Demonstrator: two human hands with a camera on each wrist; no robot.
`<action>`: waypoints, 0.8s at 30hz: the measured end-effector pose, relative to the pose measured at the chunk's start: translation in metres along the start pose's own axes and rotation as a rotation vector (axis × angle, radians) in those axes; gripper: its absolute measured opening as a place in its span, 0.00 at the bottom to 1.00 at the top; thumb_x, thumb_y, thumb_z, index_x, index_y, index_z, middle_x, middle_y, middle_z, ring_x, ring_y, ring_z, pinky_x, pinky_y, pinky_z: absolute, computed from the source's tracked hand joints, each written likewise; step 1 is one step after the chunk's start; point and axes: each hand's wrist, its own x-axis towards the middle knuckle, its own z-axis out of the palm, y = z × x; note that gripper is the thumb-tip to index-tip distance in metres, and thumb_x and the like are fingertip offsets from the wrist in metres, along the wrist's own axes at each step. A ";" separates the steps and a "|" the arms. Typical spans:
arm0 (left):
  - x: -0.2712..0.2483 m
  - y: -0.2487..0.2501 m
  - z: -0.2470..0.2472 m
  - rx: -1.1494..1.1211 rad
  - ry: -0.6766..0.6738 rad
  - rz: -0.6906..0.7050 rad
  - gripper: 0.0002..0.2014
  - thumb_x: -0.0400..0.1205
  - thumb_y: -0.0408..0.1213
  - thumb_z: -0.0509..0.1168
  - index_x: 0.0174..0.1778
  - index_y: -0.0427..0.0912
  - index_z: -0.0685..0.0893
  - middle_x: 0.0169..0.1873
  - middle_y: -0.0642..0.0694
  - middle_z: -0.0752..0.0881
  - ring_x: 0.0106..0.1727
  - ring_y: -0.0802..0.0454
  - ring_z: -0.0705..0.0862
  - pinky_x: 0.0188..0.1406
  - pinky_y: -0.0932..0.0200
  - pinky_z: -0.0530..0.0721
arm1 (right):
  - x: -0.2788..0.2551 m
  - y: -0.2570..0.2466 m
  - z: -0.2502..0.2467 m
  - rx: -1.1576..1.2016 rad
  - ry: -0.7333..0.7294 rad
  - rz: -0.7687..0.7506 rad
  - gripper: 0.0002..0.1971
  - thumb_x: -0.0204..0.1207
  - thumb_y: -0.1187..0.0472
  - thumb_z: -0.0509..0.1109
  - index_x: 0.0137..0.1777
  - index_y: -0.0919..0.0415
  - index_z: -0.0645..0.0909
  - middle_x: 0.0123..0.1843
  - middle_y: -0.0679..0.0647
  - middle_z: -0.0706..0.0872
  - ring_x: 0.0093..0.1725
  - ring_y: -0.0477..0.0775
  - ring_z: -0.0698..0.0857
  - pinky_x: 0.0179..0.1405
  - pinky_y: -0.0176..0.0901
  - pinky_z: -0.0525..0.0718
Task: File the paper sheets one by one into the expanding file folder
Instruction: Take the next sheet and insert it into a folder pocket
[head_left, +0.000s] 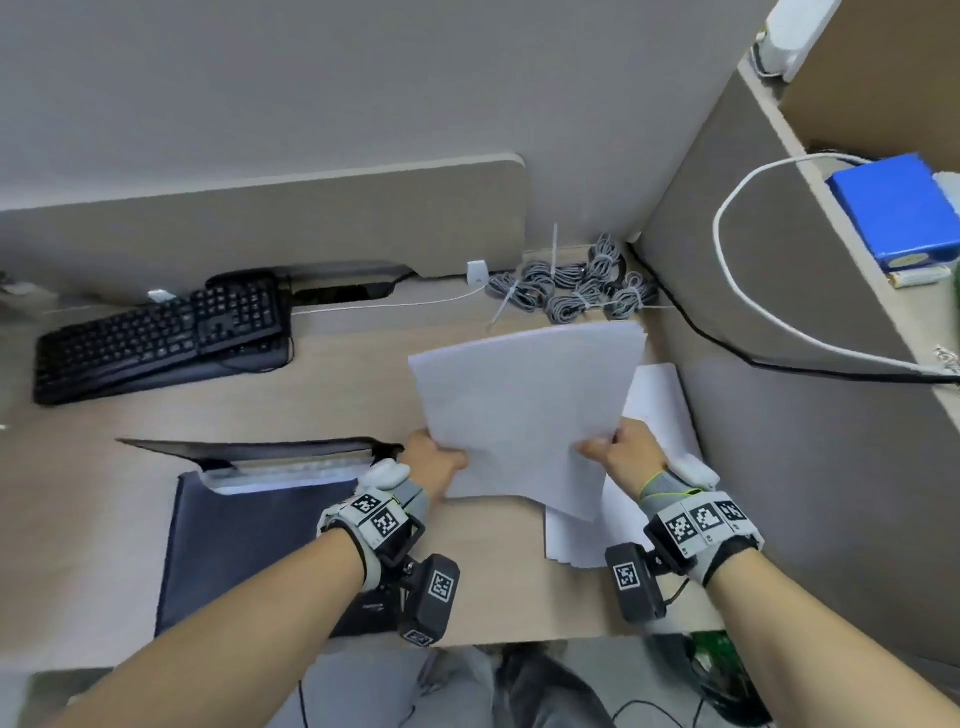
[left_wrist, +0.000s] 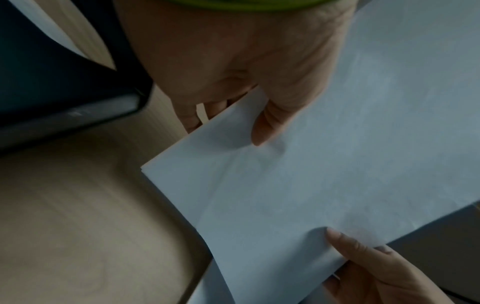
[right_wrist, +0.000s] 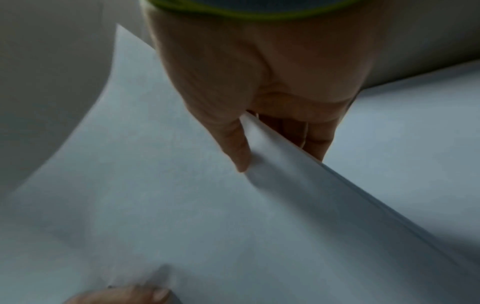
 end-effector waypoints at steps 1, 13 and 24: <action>-0.003 -0.006 -0.008 -0.010 0.014 0.001 0.14 0.66 0.24 0.72 0.48 0.33 0.86 0.41 0.42 0.87 0.44 0.46 0.85 0.39 0.64 0.86 | 0.000 -0.008 0.008 -0.018 -0.028 -0.006 0.10 0.72 0.67 0.73 0.52 0.58 0.87 0.47 0.49 0.90 0.45 0.46 0.87 0.44 0.37 0.81; 0.006 -0.105 -0.156 0.073 0.138 -0.054 0.03 0.76 0.34 0.71 0.42 0.42 0.84 0.46 0.36 0.90 0.47 0.39 0.88 0.52 0.44 0.88 | -0.012 -0.106 0.157 -0.398 -0.176 -0.323 0.11 0.78 0.64 0.65 0.58 0.62 0.83 0.50 0.59 0.89 0.50 0.59 0.85 0.50 0.48 0.81; 0.047 -0.164 -0.268 0.745 -0.059 0.002 0.16 0.83 0.42 0.65 0.67 0.45 0.79 0.64 0.47 0.81 0.60 0.50 0.82 0.61 0.60 0.77 | 0.003 -0.169 0.269 -0.667 -0.117 -0.408 0.08 0.76 0.73 0.56 0.49 0.62 0.71 0.31 0.57 0.75 0.32 0.61 0.73 0.32 0.43 0.68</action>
